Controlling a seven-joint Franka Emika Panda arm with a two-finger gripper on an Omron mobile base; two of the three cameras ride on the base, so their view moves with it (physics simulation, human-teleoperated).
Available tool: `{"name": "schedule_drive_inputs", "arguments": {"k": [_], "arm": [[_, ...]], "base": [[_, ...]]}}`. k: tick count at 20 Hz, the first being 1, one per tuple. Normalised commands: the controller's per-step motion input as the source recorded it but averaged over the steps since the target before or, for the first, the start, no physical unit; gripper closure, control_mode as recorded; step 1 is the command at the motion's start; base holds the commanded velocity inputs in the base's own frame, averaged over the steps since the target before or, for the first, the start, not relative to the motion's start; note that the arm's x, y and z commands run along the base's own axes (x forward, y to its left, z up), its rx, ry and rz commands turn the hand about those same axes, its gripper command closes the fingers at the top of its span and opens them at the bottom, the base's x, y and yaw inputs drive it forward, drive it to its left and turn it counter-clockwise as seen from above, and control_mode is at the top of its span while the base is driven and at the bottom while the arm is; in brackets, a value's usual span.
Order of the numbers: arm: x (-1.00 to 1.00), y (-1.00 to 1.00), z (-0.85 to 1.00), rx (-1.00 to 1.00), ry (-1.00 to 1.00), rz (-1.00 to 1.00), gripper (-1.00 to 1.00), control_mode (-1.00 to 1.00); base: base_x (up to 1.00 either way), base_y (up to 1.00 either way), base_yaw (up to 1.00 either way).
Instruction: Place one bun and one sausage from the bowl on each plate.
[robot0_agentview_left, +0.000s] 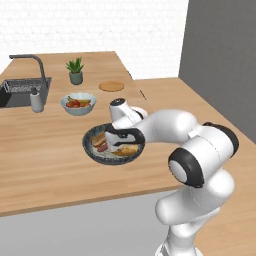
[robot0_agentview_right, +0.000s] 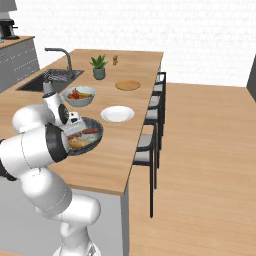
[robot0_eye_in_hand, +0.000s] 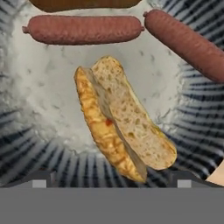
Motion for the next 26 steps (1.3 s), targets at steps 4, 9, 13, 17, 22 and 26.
{"name": "schedule_drive_inputs", "arguments": {"k": [4, 9, 13, 17, 22, 26], "arm": [[0.07, 0.00, -0.39, -0.04, 0.00, 0.00, -1.00, -1.00], [0.06, 0.00, -0.13, -0.01, 0.00, 0.00, -1.00, -1.00], [0.18, 0.00, 0.00, 0.00, -0.03, 0.00, -1.00, -1.00], [0.24, 0.03, -0.06, -0.02, 0.00, 0.00, -1.00, -1.00], [0.17, 0.05, -0.13, -0.03, 0.00, 0.00, -1.00, -1.00], [0.03, 0.05, -0.33, -0.03, 0.00, 0.00, -1.00, -1.00]], "base": [[0.00, 0.00, 0.00], [0.00, 0.00, 0.00], [0.00, 0.00, 0.00], [0.00, 0.00, 0.00], [0.00, 0.00, 0.00], [0.00, 0.00, 0.00]]}}
